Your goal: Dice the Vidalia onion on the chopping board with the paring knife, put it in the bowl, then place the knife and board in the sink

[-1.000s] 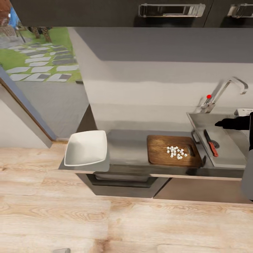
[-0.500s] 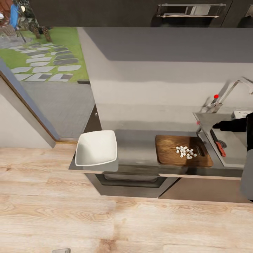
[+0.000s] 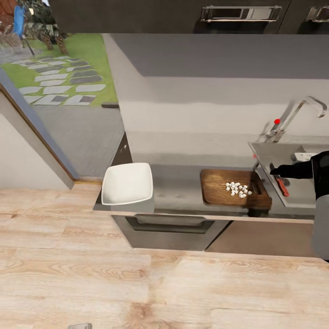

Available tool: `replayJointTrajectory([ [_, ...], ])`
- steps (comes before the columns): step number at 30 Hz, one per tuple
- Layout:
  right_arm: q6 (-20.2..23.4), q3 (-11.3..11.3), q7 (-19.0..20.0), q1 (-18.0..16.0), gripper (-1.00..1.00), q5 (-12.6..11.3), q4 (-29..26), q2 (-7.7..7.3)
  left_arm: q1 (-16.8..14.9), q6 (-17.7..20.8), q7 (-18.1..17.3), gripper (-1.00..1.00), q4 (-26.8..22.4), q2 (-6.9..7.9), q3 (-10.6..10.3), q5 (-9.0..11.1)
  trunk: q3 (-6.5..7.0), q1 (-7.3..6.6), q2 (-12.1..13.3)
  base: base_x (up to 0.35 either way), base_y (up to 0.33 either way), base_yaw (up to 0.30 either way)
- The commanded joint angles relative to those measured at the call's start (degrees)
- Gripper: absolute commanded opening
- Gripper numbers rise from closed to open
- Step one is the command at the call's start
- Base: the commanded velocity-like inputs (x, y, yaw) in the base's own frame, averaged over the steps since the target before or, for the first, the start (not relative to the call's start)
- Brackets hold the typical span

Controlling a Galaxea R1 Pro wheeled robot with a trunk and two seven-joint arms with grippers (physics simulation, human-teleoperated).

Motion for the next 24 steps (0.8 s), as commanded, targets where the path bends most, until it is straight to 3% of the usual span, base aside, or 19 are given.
replayJointTrajectory([
  [1,0.1,-0.1,0.6,0.0,1.0,0.6,0.0,0.01,-0.1,-0.3,0.0,1.0,0.2,-0.04,-0.5,0.4,-0.09,0.02,-0.1,-0.068,0.0,0.0],
  [19,-0.1,0.0,0.5,-0.1,1.0,0.6,1.9,0.15,-0.1,-0.3,0.0,1.0,0.2,-0.05,-0.5,0.4,-0.09,0.02,-0.1,-0.036,0.026,0.0],
  [24,-0.2,0.1,0.4,-0.1,1.0,0.7,2.1,1.05,-0.1,-0.3,0.0,1.0,0.2,-0.05,-0.5,0.4,-0.09,0.02,-0.1,0.0,0.0,0.0],
])
